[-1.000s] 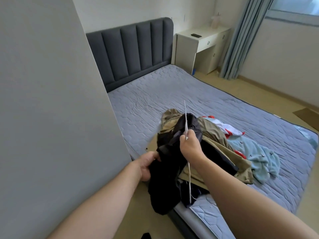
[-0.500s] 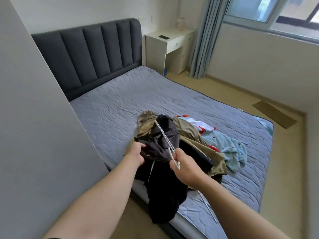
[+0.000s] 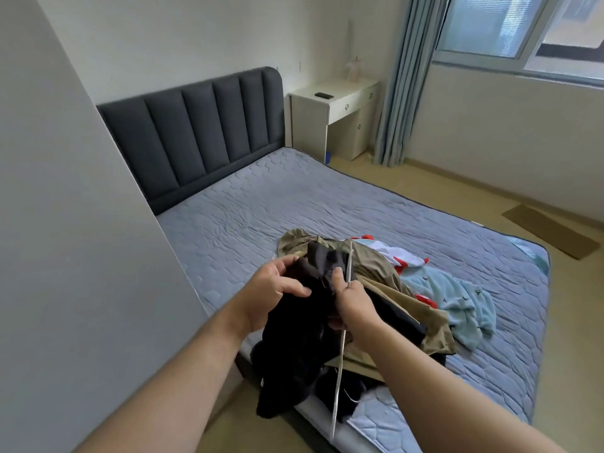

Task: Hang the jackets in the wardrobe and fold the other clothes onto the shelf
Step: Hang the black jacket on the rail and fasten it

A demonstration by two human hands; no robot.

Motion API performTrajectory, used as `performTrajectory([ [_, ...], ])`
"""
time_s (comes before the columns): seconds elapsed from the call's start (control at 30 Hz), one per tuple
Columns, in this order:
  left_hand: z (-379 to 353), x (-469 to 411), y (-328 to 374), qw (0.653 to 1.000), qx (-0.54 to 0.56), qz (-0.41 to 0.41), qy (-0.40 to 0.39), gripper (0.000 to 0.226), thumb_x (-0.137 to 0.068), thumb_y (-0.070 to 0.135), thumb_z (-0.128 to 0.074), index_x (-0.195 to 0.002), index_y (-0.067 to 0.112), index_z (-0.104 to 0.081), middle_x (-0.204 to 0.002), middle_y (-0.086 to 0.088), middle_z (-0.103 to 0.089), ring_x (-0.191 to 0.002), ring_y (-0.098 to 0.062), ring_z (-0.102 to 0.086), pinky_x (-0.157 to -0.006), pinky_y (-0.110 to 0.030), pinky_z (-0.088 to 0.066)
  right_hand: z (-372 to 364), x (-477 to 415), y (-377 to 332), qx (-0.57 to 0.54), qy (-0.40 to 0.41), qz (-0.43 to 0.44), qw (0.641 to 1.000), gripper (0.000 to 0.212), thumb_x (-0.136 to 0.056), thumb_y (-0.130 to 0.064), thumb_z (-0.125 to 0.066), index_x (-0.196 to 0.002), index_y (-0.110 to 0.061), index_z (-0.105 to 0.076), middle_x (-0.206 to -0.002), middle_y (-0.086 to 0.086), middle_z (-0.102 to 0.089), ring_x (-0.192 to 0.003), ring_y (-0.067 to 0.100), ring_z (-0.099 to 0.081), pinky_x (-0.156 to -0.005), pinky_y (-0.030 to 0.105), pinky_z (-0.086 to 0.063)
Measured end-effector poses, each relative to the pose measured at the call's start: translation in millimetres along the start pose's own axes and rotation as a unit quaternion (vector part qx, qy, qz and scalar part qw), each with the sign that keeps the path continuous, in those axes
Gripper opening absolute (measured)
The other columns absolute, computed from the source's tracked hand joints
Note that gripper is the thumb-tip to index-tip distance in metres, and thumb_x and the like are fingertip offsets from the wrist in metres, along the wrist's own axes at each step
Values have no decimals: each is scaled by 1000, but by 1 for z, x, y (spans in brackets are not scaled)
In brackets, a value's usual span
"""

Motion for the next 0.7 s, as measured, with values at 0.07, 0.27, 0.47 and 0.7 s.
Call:
performTrajectory([
  [0.07, 1, 9, 13, 999, -44, -14, -20, 39, -63, -8, -65, -101, 2, -64, -89, -15, -69, -78, -25, -69, -73, -31, -58, -14, 0, 3, -48, -32, -54, 997, 49, -95, -50, -60, -123, -9, -59, -112, 11, -68, -98, 31, -68, -70, 40, -60],
  [0.27, 35, 33, 39, 986, -164, -37, -11, 64, -58, -11, -62, -117, 13, -62, -98, -9, -68, -89, -21, -68, -76, -31, -56, -49, 3, -16, -160, -82, -49, 983, 25, -91, 4, -49, -112, 1, -62, -98, 18, -58, -79, 29, -58, -60, 34, -49],
  [0.47, 100, 53, 57, 876, -444, -41, 185, 45, -69, -6, -60, -72, 39, -66, -58, 21, -62, -61, 1, -61, -51, -10, -40, -42, 11, -86, -184, -60, 82, 978, 27, -89, 9, -52, -79, -17, -48, -78, 7, -58, -69, 20, -64, -58, 35, -60],
  [0.7, 128, 50, 45, 927, -218, -33, 305, 26, -88, 44, -72, -92, 19, -75, -84, 2, -76, -84, -24, -72, -74, -38, -56, -34, 37, -143, -177, -57, 196, 963, 27, -92, -9, -64, -91, -21, -41, -88, 6, -50, -81, 23, -58, -87, 56, -58],
])
Point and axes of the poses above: each hand's wrist, its own x-axis away from the middle knuckle, its own z-axis out of the back of the hand, y = z × x, the point moved 7 cm from there along -x, towards the middle knuckle
